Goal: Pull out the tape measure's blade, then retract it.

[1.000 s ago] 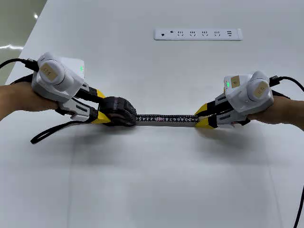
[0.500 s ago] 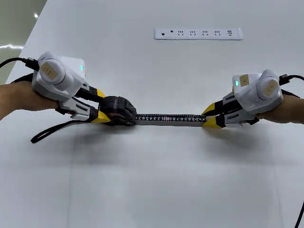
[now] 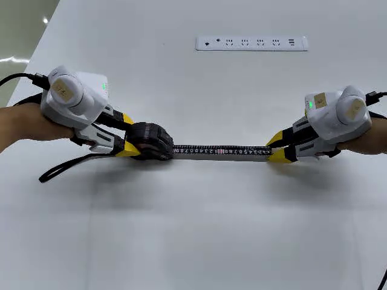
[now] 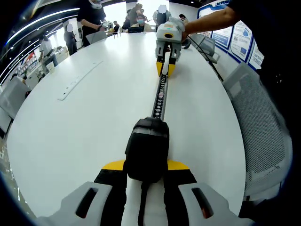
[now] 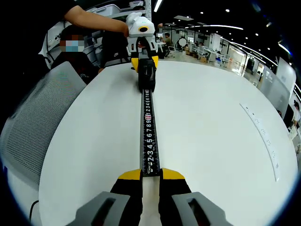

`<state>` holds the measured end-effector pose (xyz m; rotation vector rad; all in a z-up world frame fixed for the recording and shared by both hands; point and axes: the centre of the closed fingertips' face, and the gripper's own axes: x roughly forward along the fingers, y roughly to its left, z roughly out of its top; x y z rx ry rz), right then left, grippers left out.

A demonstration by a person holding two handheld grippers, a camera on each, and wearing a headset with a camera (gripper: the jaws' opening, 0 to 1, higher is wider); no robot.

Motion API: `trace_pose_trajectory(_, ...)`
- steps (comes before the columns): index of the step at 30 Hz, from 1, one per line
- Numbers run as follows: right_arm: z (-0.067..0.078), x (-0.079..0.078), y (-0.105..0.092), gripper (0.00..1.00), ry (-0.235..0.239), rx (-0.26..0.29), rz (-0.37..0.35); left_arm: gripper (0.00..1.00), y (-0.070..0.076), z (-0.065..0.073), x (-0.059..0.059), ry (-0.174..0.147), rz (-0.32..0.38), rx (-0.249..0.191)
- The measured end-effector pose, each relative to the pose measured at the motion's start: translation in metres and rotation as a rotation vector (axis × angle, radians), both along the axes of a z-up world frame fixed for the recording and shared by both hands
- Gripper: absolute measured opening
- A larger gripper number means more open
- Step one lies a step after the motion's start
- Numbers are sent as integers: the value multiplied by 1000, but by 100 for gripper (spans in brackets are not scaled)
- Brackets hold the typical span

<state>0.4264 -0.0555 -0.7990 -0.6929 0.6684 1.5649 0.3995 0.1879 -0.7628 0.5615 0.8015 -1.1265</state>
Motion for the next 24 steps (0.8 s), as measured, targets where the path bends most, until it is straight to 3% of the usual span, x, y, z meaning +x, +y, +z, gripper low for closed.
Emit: trace_pose_trajectory(24,-2,4,-27,8,3,-27,-28,24,0,-1,1,4,0,4)
